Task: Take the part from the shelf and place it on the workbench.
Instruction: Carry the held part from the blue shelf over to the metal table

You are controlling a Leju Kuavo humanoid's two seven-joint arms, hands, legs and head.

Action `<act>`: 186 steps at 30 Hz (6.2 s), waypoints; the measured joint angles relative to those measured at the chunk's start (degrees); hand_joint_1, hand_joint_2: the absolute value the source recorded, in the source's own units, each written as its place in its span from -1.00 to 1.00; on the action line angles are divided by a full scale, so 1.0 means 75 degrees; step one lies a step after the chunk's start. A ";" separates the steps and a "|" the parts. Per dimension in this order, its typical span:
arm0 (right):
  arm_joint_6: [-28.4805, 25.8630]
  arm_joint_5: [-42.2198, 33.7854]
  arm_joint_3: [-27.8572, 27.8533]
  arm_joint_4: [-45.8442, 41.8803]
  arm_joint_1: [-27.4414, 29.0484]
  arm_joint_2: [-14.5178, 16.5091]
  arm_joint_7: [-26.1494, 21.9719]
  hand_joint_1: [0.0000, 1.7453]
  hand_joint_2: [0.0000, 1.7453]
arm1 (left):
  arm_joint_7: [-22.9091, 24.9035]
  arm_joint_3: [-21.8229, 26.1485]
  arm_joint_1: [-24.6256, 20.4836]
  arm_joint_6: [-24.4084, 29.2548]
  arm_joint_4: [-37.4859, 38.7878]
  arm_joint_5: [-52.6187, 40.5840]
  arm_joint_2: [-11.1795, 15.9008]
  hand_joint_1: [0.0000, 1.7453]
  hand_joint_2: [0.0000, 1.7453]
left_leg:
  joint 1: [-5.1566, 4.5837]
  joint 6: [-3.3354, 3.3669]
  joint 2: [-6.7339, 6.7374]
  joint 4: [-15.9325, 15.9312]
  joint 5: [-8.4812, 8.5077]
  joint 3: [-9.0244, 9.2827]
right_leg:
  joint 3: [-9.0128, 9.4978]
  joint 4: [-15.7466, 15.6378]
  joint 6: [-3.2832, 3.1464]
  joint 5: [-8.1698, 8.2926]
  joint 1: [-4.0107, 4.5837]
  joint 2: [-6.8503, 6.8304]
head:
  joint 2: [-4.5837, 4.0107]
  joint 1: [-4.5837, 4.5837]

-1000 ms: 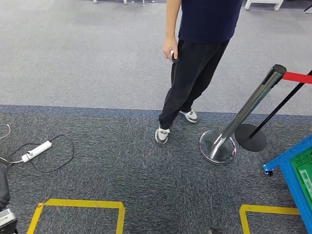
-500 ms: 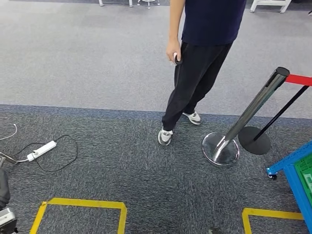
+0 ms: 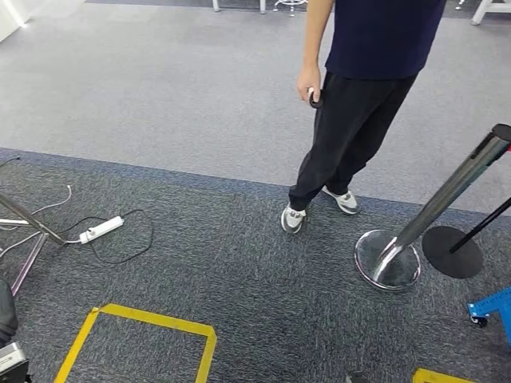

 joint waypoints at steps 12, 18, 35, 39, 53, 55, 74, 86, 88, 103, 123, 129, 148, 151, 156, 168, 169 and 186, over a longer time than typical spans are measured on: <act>0.0062 -0.0090 -0.0004 -0.0007 -0.0009 -0.0033 -0.0044 -1.00 -1.00 | 0.0000 0.0012 0.0112 0.0000 -0.0058 0.0018 -0.0016 1.00 1.00 | -0.0093 0.0332 0.0324 -0.1746 0.0921 0.0803 | 0.0212 0.0311 0.0247 -0.0524 0.0120 -0.0631 | 0.0000 0.0035; 0.0004 -0.0142 -0.0006 -0.0009 0.0050 -0.0052 -0.0086 -1.00 -1.00 | 0.0000 0.0017 0.0094 0.0000 -0.0087 0.0108 -0.0020 1.00 1.00 | -0.0080 0.0431 -0.0308 -0.1746 0.0895 0.0866 | -0.0904 0.2090 0.0264 -0.0970 0.0108 0.0073 | 0.0000 0.0081; -0.0404 -0.0211 -0.0036 -0.0012 0.0151 -0.0117 -0.0137 -1.00 -1.00 | 0.0000 0.0002 -0.0030 0.0003 -0.0088 0.0236 -0.0017 1.00 1.00 | -0.0053 -0.0005 0.0239 -0.0675 0.0642 0.0299 | 0.0016 -0.0060 -0.0034 0.0058 0.0054 -0.0431 | 0.0000 -0.0027; -0.0396 -0.0218 -0.0036 -0.0015 0.0142 -0.0130 -0.0094 -1.00 -1.00 | 0.0000 0.0001 -0.0046 -0.0002 -0.0085 0.0255 -0.0020 1.00 1.00 | -0.0137 0.0151 0.0627 -0.1780 0.0911 0.0839 | 0.0119 -0.0077 0.0120 -0.0068 0.0154 -0.0729 | 0.0000 -0.0022; -0.0333 -0.0133 -0.0065 -0.0015 0.0207 -0.0144 0.0290 -1.00 -1.00 | 0.0000 -0.0025 -0.0079 -0.0003 0.0159 -0.0010 -0.0094 1.00 1.00 | -0.0061 0.0321 -0.0786 -0.1806 0.0954 0.0864 | -0.0171 0.0009 0.0170 0.0168 0.0062 0.0724 | 0.0000 0.0067; -0.0335 -0.0147 -0.0071 -0.0015 0.0178 -0.0136 0.0215 -1.00 -1.00 | 0.0000 -0.0028 -0.0145 -0.0004 0.0189 -0.0015 -0.0050 1.00 1.00 | -0.0029 0.0210 -0.0958 -0.1837 0.1002 0.0813 | -0.0117 -0.0067 0.0122 0.0172 0.0080 0.0655 | 0.0000 0.0065; -0.0215 -0.0296 -0.0141 -0.0018 -0.0214 0.0165 -0.0048 -1.00 -1.00 | 0.0014 -0.0071 -0.0808 -0.0007 0.0326 -0.0023 0.0488 1.00 1.00 | -0.0043 0.0323 0.0187 -0.1903 0.1008 0.0881 | -0.0052 0.0334 0.0255 -0.0301 0.0121 -0.0619 | 0.0000 -0.0001; -0.0302 -0.0264 -0.0149 -0.0012 -0.0120 0.0230 0.0026 -1.00 -1.00 | 0.0068 -0.0070 -0.0719 -0.0006 0.0327 -0.0091 0.0568 1.00 1.00 | -0.0016 0.0162 -0.0911 -0.1897 0.1056 0.0808 | -0.0117 -0.0103 0.0090 0.0223 0.0069 0.0583 | 0.0000 0.0023; -0.0316 -0.0263 -0.0152 -0.0012 -0.0122 0.0240 0.0015 -1.00 -1.00 | 0.0074 -0.0074 -0.0694 -0.0004 0.0327 -0.0093 0.0579 1.00 1.00 | -0.0024 0.0080 -0.0633 -0.1727 0.0936 0.0707 | -0.0096 -0.0156 -0.0013 0.0269 0.0060 0.0416 | 0.0000 -0.0007; -0.0326 -0.0251 -0.0152 -0.0012 -0.0092 0.0245 -0.0026 -1.00 -1.00 | 0.0085 -0.0120 -0.0641 -0.0003 0.0330 -0.0065 0.0592 1.00 1.00 | -0.0062 0.0287 0.0252 -0.1897 0.0986 0.0872 | 0.0012 -0.0061 0.0213 0.0022 0.0143 -0.0531 | 0.0000 -0.0023; -0.0351 -0.0273 -0.0152 -0.0012 -0.0086 0.0242 -0.0192 -1.00 -1.00 | 0.0039 -0.0130 -0.0614 -0.0003 0.0331 -0.0015 0.0586 1.00 1.00 | -0.0040 -0.0009 -0.0008 0.0107 0.0054 -0.0136 | -0.0058 -0.0204 -0.0082 0.0261 0.0084 0.0165 | 0.0000 -0.0085; -0.0406 -0.0282 -0.0152 -0.0012 -0.0116 0.0235 -0.0171 -1.00 -1.00 | 0.0039 -0.0134 -0.0618 -0.0110 0.0333 0.0051 0.0593 1.00 1.00 | -0.0046 0.0077 0.0088 -0.1713 0.0947 0.0868 | -0.0064 -0.0158 -0.0022 0.0220 0.0143 0.0029 | 0.0000 -0.0078; -0.0495 -0.0273 -0.0152 -0.0012 -0.0114 0.0224 -0.0160 -1.00 -1.00 | 0.0085 -0.0132 -0.0607 -0.0478 0.0333 0.0279 0.0594 1.00 1.00 | -0.0078 0.0241 0.0084 -0.1915 0.0961 0.0934 | -0.0031 -0.0281 0.0104 0.0295 0.0168 0.0021 | 0.0000 -0.0055; -0.0514 -0.0269 -0.0152 -0.0012 -0.0112 0.0224 -0.0188 -1.00 -1.00 | 0.0085 -0.0132 -0.0587 -0.0478 0.0333 0.0274 0.0592 1.00 1.00 | -0.0068 0.0234 0.0084 -0.1915 0.0968 0.0935 | -0.0035 -0.0271 0.0103 0.0295 0.0178 0.0021 | 0.0000 -0.0056; -0.0532 -0.0272 -0.0152 -0.0012 -0.0106 0.0224 -0.0200 -1.00 -1.00 | 0.0085 -0.0132 -0.0536 -0.0490 0.0333 0.0247 0.0589 1.00 1.00 | -0.0062 0.0223 0.0084 -0.1915 0.0976 0.0934 | -0.0041 -0.0261 0.0102 0.0294 0.0182 0.0021 | 0.0000 -0.0056; -0.0534 -0.0267 -0.0152 -0.0012 -0.0102 0.0224 -0.0184 -1.00 -1.00 | 0.0085 -0.0132 -0.0495 -0.0504 0.0333 0.0233 0.0586 1.00 1.00 | -0.0057 0.0220 0.0084 -0.1915 0.0978 0.0934 | -0.0041 -0.0258 0.0101 0.0294 0.0182 0.0021 | 0.0000 -0.0054; -0.0534 -0.0267 -0.0152 -0.0012 -0.0102 0.0224 -0.0184 -1.00 -1.00 | 0.0085 -0.0132 -0.0491 -0.0505 0.0333 0.0232 0.0586 1.00 1.00 | -0.0057 0.0220 0.0084 -0.1915 0.0978 0.0934 | -0.0041 -0.0258 0.0101 0.0294 0.0182 0.0021 | 0.0000 -0.0055; -0.0522 -0.0273 -0.0152 -0.0012 -0.0043 0.0224 -0.0178 -1.00 -1.00 | 0.0108 -0.0123 -0.0476 -0.0511 0.0333 0.0156 0.0575 1.00 1.00 | 0.0094 0.0338 -0.0019 -0.2050 0.0803 0.1175 | -0.0826 0.1252 0.0489 -0.0165 -0.0037 0.0057 | 0.0000 0.0028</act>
